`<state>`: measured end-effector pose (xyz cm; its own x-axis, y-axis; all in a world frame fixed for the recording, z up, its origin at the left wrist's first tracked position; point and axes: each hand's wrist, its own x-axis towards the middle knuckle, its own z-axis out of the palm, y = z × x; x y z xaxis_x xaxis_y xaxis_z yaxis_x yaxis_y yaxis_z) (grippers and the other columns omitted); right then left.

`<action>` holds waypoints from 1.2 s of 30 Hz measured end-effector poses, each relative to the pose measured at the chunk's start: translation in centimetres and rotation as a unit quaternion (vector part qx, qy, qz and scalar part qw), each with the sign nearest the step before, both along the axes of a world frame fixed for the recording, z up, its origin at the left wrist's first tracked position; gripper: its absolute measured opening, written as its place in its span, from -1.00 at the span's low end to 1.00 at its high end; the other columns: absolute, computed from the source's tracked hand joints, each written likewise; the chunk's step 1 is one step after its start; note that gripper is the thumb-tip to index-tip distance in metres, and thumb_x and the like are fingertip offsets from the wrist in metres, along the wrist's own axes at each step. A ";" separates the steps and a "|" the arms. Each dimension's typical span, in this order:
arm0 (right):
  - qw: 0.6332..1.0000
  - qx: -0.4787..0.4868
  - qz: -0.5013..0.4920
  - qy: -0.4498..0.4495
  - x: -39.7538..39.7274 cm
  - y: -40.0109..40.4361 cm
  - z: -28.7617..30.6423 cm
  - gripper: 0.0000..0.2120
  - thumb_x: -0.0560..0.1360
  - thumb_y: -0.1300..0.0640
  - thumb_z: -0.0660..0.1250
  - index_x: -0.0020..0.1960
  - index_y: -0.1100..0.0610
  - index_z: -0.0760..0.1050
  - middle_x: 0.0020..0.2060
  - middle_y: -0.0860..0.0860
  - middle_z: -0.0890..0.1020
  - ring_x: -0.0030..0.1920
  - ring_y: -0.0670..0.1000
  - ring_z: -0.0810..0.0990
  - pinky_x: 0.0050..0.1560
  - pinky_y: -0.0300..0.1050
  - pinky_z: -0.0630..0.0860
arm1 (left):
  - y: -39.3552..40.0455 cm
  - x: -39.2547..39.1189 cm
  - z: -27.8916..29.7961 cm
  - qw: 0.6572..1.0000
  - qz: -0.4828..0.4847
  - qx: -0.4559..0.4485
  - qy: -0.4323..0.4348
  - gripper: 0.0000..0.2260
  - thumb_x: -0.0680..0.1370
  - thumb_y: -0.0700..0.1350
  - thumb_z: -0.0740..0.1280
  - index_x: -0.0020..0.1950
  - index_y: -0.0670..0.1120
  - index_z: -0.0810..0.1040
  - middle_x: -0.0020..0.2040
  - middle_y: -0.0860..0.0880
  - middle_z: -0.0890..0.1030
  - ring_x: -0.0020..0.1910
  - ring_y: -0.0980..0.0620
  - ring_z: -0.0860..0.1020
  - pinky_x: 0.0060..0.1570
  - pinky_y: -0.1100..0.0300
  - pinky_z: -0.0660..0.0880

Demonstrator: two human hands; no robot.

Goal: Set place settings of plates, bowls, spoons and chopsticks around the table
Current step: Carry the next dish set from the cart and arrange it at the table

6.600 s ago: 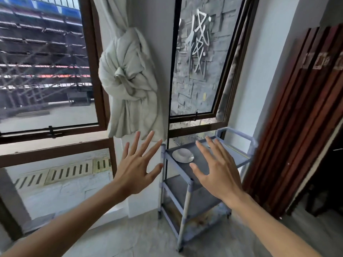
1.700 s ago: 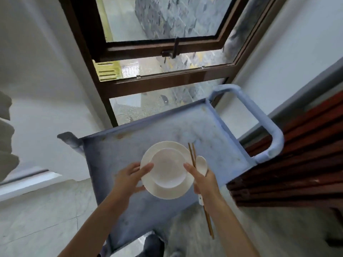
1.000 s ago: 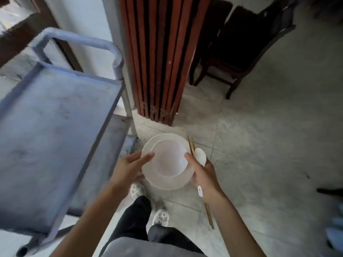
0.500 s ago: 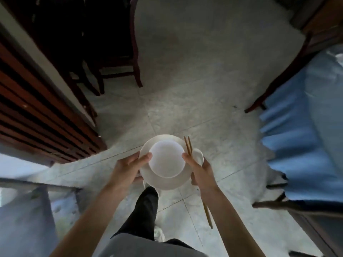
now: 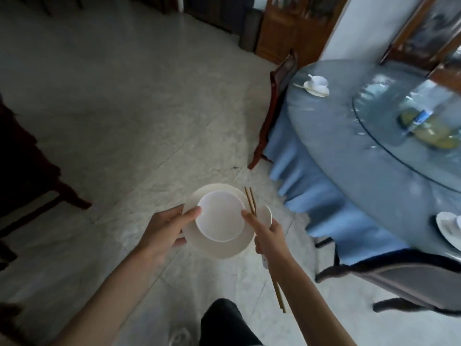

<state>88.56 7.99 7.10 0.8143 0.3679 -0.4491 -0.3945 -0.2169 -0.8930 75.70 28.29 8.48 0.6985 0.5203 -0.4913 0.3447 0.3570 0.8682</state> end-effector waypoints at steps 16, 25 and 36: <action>0.983 0.016 -0.161 -0.091 35.0 17.2 5.8 -0.65 0.39 -0.24 0.56 -0.15 0.03 0.62 -0.52 -0.16 0.52 -0.51 -0.13 0.46 -0.51 -0.25 0.38 | 20.2 42.0 6.7 0.981 -0.165 0.070 -0.081 -0.77 0.51 0.01 0.52 0.16 0.07 0.74 0.01 0.01 0.78 -0.02 0.01 0.75 -0.19 0.17 0.68; 0.974 0.025 -0.180 -0.138 54.9 28.4 10.1 -0.70 0.35 -0.20 0.59 -0.41 -0.09 0.59 -0.55 -0.18 0.44 -0.54 -0.16 0.40 -0.55 -0.27 0.31 | 32.0 62.6 9.7 0.972 -0.189 0.073 -0.121 -0.72 0.48 0.05 0.52 0.17 0.04 0.73 0.02 0.01 0.78 0.03 -0.01 0.75 -0.09 0.10 0.69; 0.933 0.061 -0.297 -0.194 78.6 42.1 14.4 -0.64 0.33 -0.09 0.61 -0.06 0.12 0.62 -0.45 -0.16 0.62 -0.46 -0.22 0.57 -0.48 -0.38 0.43 | 46.4 92.1 13.6 0.930 -0.308 0.048 -0.196 -0.79 0.49 0.02 0.52 0.13 0.11 0.74 0.00 0.06 0.78 -0.05 0.10 0.75 -0.25 0.25 0.66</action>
